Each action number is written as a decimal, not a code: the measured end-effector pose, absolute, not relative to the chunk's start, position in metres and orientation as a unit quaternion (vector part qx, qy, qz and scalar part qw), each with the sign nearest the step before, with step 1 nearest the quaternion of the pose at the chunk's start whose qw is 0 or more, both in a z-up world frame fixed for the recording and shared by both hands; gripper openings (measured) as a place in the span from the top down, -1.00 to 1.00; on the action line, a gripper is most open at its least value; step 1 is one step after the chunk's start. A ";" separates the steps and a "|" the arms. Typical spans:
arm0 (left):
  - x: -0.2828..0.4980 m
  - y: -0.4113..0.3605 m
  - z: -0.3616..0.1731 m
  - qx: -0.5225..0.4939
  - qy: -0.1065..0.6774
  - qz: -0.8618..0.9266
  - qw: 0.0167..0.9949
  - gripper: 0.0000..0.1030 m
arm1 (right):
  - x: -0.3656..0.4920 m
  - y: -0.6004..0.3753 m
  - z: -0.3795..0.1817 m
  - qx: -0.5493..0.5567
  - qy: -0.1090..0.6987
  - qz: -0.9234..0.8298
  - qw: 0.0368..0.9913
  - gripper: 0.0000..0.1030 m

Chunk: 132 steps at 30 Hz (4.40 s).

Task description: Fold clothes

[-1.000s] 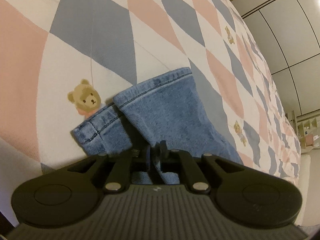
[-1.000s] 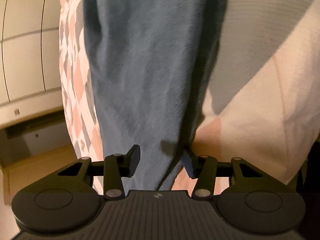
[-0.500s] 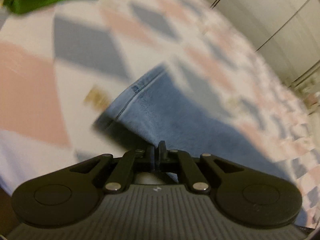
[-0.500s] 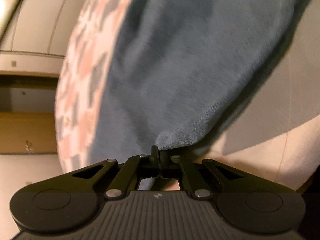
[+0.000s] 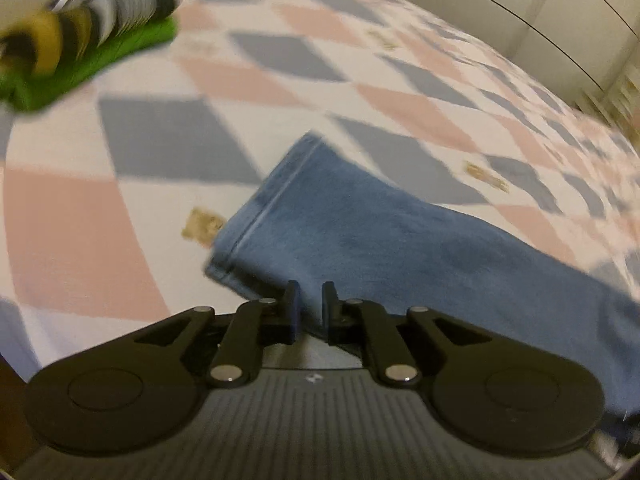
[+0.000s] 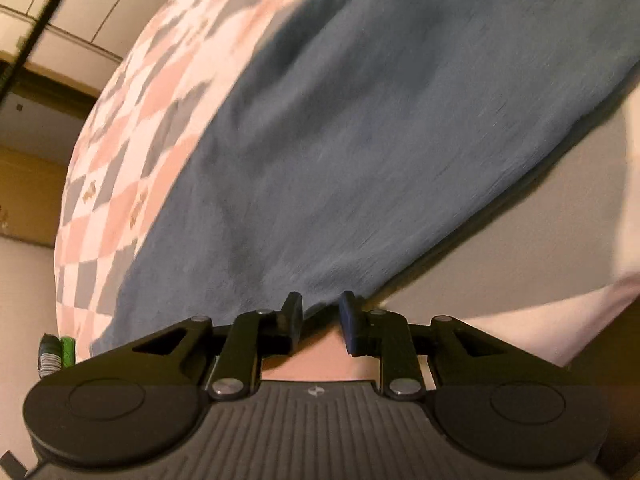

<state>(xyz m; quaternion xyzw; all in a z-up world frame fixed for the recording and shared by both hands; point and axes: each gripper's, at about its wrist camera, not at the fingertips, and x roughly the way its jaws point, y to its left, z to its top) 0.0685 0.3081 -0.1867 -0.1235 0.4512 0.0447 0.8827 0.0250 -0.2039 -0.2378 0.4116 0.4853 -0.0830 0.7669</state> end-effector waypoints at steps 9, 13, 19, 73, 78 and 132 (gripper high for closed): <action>0.113 0.124 -0.195 -0.075 0.494 -0.235 0.834 0.72 | 0.002 -0.327 -0.244 0.402 0.416 -0.164 0.799 0.50; 0.119 0.038 -0.235 0.022 0.549 -0.238 0.801 0.69 | -0.012 -0.377 -0.245 0.326 0.451 -0.196 0.808 0.97; 0.112 -0.027 -0.222 0.046 0.536 -0.264 0.800 0.69 | -0.002 -0.425 -0.217 0.165 0.464 -0.171 0.853 0.12; 0.277 -0.218 -0.227 0.047 0.447 -0.335 0.828 0.91 | 0.066 -0.569 -0.204 0.193 0.365 -0.211 0.886 0.38; 0.238 -0.178 -0.193 0.064 0.434 -0.352 0.827 0.90 | 0.019 -0.553 -0.169 0.213 0.328 -0.170 0.905 0.37; 0.071 0.057 -0.201 0.092 0.539 -0.090 0.832 0.58 | -0.013 -0.284 -0.177 0.158 0.424 -0.132 0.882 -0.15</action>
